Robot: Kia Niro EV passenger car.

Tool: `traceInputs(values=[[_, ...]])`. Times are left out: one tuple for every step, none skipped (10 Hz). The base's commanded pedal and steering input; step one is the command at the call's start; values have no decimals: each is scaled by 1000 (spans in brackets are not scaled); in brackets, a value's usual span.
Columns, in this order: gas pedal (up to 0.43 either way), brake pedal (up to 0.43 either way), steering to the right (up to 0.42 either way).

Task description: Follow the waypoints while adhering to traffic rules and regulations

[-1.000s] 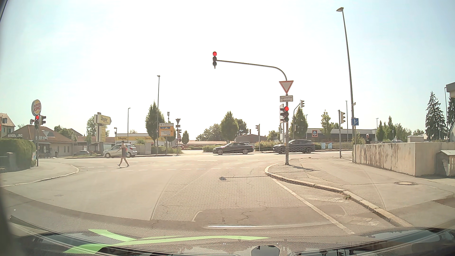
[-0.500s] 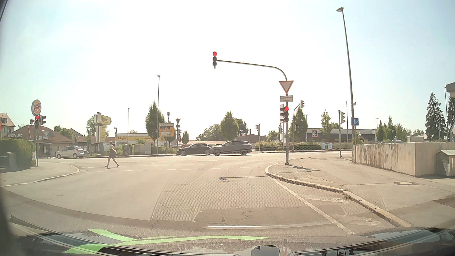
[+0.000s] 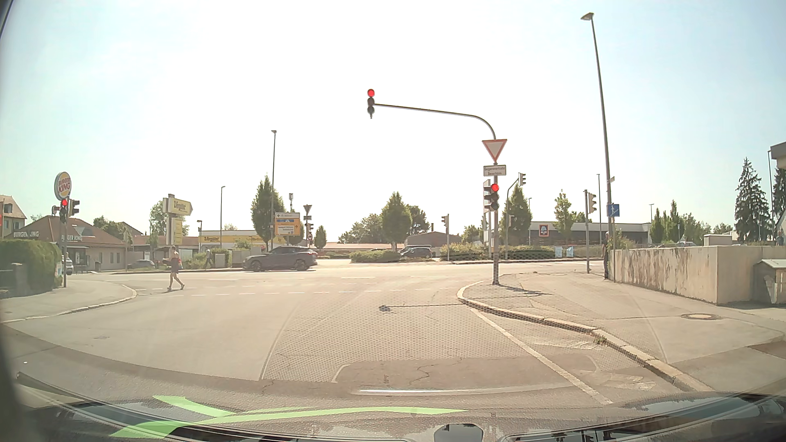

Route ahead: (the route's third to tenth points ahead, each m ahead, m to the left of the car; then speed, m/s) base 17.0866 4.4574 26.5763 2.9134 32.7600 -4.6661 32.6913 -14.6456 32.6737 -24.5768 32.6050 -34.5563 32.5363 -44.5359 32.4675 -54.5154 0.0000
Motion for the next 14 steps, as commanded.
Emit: traceInputs(values=[[0,311,-21],[0,311,-21],[0,311,-21],[0,311,-20],[0,311,-20],[0,311,-20],[0,311,-21],[0,311,-20],[0,311,-20],[0,311,-20],[0,311,-20],[0,311,-20],[0,311,-20],[0,311,-21]])
